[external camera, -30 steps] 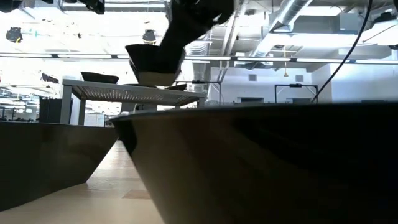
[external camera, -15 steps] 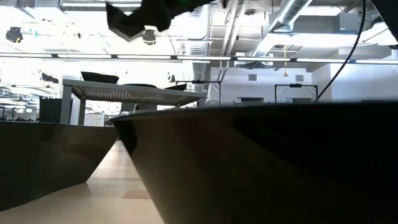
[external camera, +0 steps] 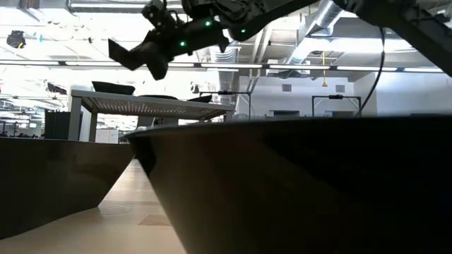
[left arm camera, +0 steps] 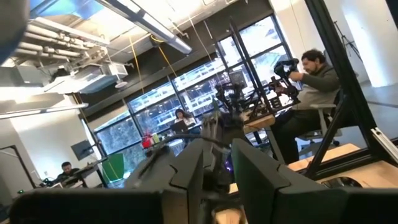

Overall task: Pick & Place Mini shaped plates
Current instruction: Stack the black distorted square plate on top of the black distorted square plate on the shelf

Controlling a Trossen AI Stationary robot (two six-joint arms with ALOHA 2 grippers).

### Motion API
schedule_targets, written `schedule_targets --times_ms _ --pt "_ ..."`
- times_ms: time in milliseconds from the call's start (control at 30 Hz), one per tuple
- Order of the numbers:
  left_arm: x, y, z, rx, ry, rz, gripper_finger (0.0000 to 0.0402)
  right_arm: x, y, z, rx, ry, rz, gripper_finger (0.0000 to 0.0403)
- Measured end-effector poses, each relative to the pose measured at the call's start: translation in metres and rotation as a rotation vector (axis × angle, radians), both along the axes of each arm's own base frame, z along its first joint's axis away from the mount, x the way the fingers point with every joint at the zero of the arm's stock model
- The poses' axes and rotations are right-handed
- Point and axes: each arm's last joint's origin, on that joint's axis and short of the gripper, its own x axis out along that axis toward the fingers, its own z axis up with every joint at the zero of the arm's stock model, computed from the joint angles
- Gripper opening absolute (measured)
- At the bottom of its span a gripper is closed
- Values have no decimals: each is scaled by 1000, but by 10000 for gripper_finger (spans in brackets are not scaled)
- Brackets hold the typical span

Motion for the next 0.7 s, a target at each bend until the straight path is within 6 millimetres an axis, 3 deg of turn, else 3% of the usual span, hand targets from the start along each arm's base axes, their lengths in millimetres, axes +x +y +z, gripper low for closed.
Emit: schedule_targets --times_ms 167,700 --pt "0 0 0 0 0 0 88 5 -9 7 -2 -20 -12 0" --pt "0 0 0 -4 0 -1 88 4 -18 5 58 -11 -38 0"
